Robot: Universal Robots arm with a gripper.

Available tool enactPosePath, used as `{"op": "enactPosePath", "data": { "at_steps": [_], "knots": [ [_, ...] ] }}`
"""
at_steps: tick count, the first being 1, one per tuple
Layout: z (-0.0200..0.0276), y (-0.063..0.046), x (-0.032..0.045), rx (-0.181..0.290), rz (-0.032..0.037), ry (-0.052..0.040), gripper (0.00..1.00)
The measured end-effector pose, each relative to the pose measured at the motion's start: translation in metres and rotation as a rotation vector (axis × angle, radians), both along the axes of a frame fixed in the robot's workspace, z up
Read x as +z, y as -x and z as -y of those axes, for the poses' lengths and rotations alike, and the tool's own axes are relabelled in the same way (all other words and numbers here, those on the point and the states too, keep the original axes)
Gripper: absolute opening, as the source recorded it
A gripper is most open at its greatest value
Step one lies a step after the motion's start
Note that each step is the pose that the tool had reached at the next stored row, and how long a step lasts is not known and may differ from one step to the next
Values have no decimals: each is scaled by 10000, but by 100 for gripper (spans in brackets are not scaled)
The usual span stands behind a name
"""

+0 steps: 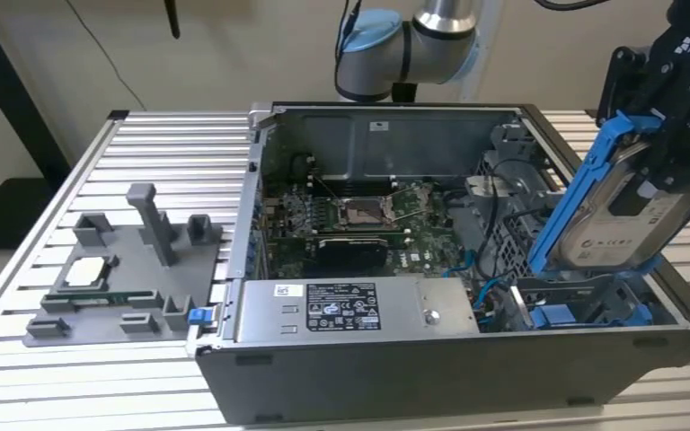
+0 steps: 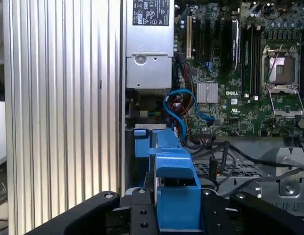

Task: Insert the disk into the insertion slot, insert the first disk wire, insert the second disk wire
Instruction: 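Insert the disk into the insertion slot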

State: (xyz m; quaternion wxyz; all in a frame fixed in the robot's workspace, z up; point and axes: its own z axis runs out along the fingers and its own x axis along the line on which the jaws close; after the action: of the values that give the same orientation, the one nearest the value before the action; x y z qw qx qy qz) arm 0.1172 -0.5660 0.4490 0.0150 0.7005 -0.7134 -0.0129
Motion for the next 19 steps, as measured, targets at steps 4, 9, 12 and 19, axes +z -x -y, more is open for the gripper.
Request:
{"op": "enactPosePath", "data": {
  "at_steps": [4, 9, 12, 19],
  "knots": [
    [0, 0, -54, 0, 0, 0, 0],
    [4, -3, -124, -2, 0, -7, 0],
    [14, -16, -158, 0, 0, -8, 0],
    [24, -30, -195, 0, -1, -5, 0]
  ]
}}
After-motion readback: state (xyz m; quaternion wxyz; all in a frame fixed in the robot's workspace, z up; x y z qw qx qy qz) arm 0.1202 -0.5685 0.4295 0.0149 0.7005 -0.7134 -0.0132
